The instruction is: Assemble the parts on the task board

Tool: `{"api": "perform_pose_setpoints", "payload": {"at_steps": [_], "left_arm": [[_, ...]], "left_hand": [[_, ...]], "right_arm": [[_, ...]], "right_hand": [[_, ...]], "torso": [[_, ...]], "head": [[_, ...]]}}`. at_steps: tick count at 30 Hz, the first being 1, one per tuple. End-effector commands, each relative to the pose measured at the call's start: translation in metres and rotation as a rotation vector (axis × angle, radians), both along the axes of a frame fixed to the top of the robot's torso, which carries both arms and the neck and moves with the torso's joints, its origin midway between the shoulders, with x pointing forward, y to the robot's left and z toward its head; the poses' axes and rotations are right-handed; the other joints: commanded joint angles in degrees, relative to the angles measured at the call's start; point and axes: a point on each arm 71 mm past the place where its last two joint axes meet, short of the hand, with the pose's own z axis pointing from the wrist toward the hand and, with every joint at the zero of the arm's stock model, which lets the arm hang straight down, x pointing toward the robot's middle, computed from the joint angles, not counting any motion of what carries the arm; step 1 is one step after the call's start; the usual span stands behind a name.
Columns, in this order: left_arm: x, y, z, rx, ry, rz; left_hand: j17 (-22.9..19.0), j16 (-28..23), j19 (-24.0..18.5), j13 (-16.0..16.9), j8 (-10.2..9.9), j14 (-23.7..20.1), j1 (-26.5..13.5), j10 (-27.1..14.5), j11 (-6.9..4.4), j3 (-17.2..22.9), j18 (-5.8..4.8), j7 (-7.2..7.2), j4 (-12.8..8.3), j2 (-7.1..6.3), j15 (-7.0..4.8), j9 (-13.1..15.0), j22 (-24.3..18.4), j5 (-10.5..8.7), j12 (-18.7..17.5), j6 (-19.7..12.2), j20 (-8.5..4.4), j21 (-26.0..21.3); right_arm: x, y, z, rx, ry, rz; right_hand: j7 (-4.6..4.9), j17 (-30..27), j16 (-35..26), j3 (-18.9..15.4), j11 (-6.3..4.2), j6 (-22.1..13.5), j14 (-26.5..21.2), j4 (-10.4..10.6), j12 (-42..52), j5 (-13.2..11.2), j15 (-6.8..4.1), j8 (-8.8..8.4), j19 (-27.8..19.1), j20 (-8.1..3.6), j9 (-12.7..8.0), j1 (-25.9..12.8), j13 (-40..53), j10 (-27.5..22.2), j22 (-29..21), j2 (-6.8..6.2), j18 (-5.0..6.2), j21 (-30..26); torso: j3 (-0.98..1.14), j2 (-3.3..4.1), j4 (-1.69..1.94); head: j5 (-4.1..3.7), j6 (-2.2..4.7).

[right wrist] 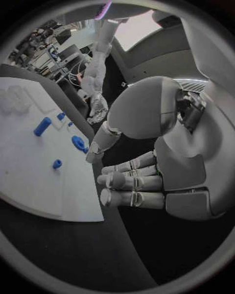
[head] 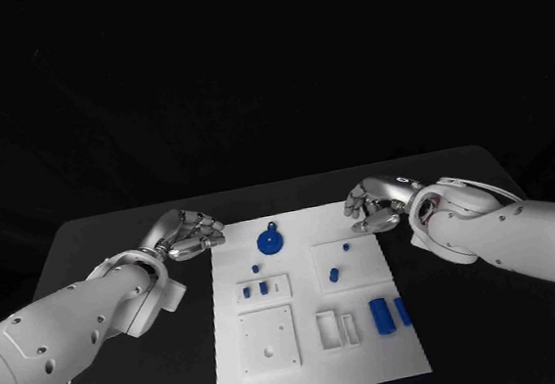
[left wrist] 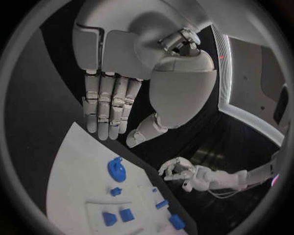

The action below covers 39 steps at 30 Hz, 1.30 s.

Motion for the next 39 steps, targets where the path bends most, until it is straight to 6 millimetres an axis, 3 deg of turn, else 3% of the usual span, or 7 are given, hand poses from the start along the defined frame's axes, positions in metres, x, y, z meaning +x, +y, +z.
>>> {"api": "perform_pose_setpoints", "payload": {"at_steps": [1, 9, 11, 18, 20, 30, 39], "left_arm": [[-0.005, 0.001, 0.002, -0.294, 0.154, 0.015], [-0.016, 0.005, 0.007, -0.381, 0.187, 0.026], [-0.017, 0.004, 0.007, -0.383, 0.192, 0.019], [-0.019, 0.000, 0.008, -0.385, 0.193, 0.013], [-0.019, 0.000, 0.008, -0.387, 0.194, 0.010], [-0.020, -0.001, 0.008, -0.385, 0.198, 0.014], [-0.020, 0.001, 0.008, -0.385, 0.199, 0.015]], "left_hand": [[-0.7, -3.2, -1.1, -0.7, 0.3, -0.7, 0.5, -1.0, 0.27, -0.6, -0.06, 0.02, 0.0, 0.70, 1.08, 0.1, -0.3, -0.15, -0.2, -0.5, 0.95, -1.2], [-0.7, -5.0, -1.2, -1.2, 0.6, 0.0, 0.3, -1.2, 0.40, -1.2, 0.24, 0.04, 0.0, 0.97, 1.32, 0.2, -0.3, -0.02, -0.2, -0.7, 1.29, -1.7], [-0.7, -5.3, -1.2, -1.4, 0.6, 0.1, 0.2, -1.3, 0.46, -1.4, 0.26, 0.09, 0.1, 0.92, 1.35, 0.2, -0.3, -0.01, -0.2, -0.8, 1.33, -1.8], [-0.5, -6.6, -1.2, -2.0, 0.5, 0.2, 0.4, -2.2, 0.84, -1.5, 0.39, 0.24, -0.2, 0.82, 1.49, 0.1, -0.2, 0.18, -0.4, -1.4, 1.45, -2.2], [-0.5, -7.1, -1.2, -2.2, 0.6, 0.0, 0.4, -2.6, 0.98, -1.6, 0.44, 0.23, -0.3, 0.80, 1.62, 0.1, -0.2, 0.25, -0.4, -1.4, 1.56, -2.3], [-0.2, -8.0, -1.3, -2.6, 0.6, -0.1, 0.5, -3.2, 1.24, -1.7, 0.54, 0.38, -0.5, 0.47, 1.83, 0.1, -0.2, 0.24, -0.3, -1.9, 1.78, -2.7], [0.0, -8.5, -1.2, -3.0, 0.4, -0.2, 0.5, -3.8, 1.46, -1.8, 0.61, 0.58, -0.6, 0.33, 1.95, 0.0, -0.1, 0.24, -0.3, -2.5, 1.91, -2.9]], "right_arm": [[-0.006, 0.008, -0.009, -0.184, -0.015, 0.059], [-0.015, 0.023, -0.022, -0.299, -0.048, 0.085], [-0.017, 0.027, -0.025, -0.319, -0.052, 0.092], [-0.017, 0.037, -0.033, -0.370, -0.084, 0.088], [-0.016, 0.038, -0.037, -0.386, -0.088, 0.087], [-0.013, 0.042, -0.047, -0.398, -0.086, 0.083], [-0.015, 0.046, -0.051, -0.402, -0.086, 0.093]], "right_hand": [[-0.01, -0.3, 0.4, 0.6, 0.08, 0.3, 0.5, 0.1, -1.9, -0.8, 0.09, 0.44, 0.7, -0.01, 0.1, 0.4, -1.3, 1.3, 0.1, -0.57, 3.36, 0.0], [-0.12, -0.9, 0.7, 0.9, 0.10, 0.6, 0.8, 0.5, -4.8, -2.2, 0.17, 0.56, 1.3, 0.16, 0.1, 0.4, -3.1, 3.2, 0.3, -1.87, 3.36, -0.3], [-0.11, -1.1, 0.7, 1.8, 0.09, 0.7, 1.0, 1.2, -5.6, -3.5, 0.19, 0.53, 1.6, 0.22, 0.1, 0.7, -3.6, 3.7, 0.3, -2.75, 3.36, -0.4], [-0.18, -1.7, 0.8, 4.5, 0.10, 0.9, 1.5, 3.2, -7.3, -5.1, 0.20, 0.51, 2.2, 0.39, -0.1, 1.6, -4.5, 5.1, 0.3, -4.40, 3.36, -0.8], [-0.23, -1.9, 0.9, 6.2, 0.07, 1.1, 1.6, 4.2, -7.7, -4.8, 0.16, 0.54, 2.4, 0.48, -0.2, 2.1, -4.8, 5.7, 0.3, -5.25, 3.36, -0.9], [-0.28, -2.3, 1.0, 7.9, 0.02, 1.3, 1.8, 5.1, -8.7, -6.2, 0.11, 0.49, 2.8, 0.55, -0.3, 2.5, -5.2, 6.4, 0.5, -5.82, 3.36, -1.0], [-1.16, -2.5, 1.3, 11.6, -1.01, 3.5, 1.9, 6.4, -7.9, -11.1, -0.86, 1.55, 3.1, 0.41, 0.0, 3.8, -4.3, 9.8, 0.9, -5.35, 3.36, -0.9]], "torso": [[0.04, -0.12, -0.01], [-0.14, -0.69, 0.16], [-0.18, -0.81, 0.21], [-0.54, -0.95, 0.36], [-0.50, -0.88, 0.38], [-0.38, -0.76, 0.37], [-0.28, -0.84, 0.29]], "head": [[0.02, 0.09], [-0.37, -0.27], [-0.33, -0.39], [-0.51, -0.43], [-0.57, -0.39], [-0.24, -0.76], [-0.12, -1.14]]}}
